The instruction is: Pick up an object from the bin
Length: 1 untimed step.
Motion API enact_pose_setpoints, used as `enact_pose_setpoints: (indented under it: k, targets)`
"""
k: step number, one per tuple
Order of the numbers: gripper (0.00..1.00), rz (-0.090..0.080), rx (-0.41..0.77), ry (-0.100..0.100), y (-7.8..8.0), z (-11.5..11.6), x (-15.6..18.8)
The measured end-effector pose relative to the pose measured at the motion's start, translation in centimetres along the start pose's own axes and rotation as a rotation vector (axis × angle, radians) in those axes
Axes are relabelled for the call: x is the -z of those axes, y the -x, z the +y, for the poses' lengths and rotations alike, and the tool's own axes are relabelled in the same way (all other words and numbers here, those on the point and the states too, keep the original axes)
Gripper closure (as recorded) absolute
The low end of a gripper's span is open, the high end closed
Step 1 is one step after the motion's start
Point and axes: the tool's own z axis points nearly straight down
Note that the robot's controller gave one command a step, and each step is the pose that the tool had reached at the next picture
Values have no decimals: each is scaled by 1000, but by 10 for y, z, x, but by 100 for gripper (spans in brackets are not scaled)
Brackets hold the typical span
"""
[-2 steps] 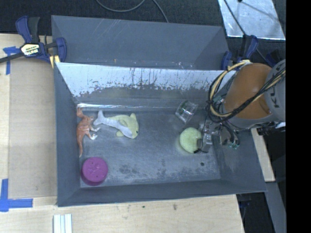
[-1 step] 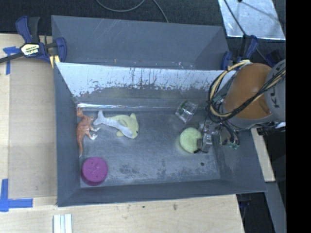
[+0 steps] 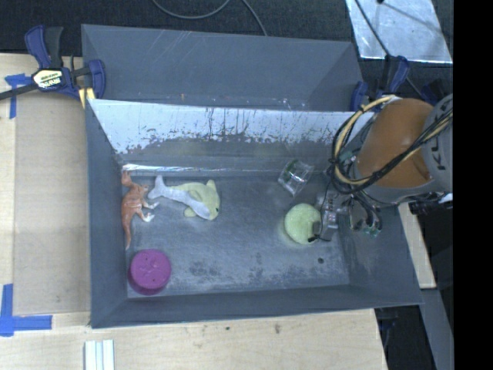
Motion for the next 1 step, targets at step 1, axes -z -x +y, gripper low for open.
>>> enact_pose_setpoints:
  k: [1]
  targets:
    - [100,3,0,1,-1,0,21]
